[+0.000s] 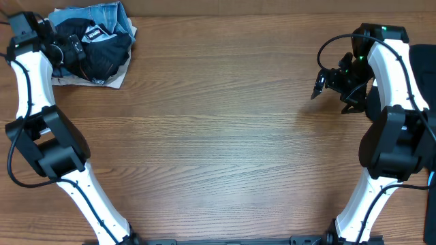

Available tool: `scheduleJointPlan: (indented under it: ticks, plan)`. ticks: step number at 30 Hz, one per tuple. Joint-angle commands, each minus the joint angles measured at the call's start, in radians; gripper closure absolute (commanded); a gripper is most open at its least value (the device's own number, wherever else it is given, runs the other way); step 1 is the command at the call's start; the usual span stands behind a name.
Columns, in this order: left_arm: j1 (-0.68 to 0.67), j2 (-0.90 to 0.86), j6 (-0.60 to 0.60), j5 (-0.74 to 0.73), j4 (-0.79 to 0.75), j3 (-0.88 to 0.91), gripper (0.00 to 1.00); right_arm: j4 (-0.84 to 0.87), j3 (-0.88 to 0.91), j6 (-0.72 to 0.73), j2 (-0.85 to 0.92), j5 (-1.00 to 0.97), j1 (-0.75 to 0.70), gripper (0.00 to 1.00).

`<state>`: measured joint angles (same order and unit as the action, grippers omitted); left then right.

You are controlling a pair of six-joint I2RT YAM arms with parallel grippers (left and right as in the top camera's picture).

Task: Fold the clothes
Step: 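Carry the jersey with left gripper and place it on the jeans stack, then release the jersey with left gripper and move right gripper toward center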

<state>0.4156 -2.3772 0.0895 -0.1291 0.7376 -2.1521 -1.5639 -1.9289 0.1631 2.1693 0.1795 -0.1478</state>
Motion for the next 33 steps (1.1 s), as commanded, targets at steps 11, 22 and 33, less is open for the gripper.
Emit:
scheduleJointPlan:
  ticks: [11, 22, 33]
  plan:
    - [-0.016, 0.211, 0.085, -0.038, -0.038, -0.026, 0.00, 0.013, -0.017, -0.004, -0.026, 0.010, 0.003, 0.00]
    - [0.048, 0.183, 0.245, -0.018, 0.007, -0.026, 0.06, 0.014, -0.017, -0.004, -0.026, 0.010, 0.003, 0.00]
    - [0.080, 0.183, 0.307, -0.142, 0.277, -0.026, 0.03, 0.026, -0.017, -0.008, -0.026, 0.049, 0.003, 0.00]
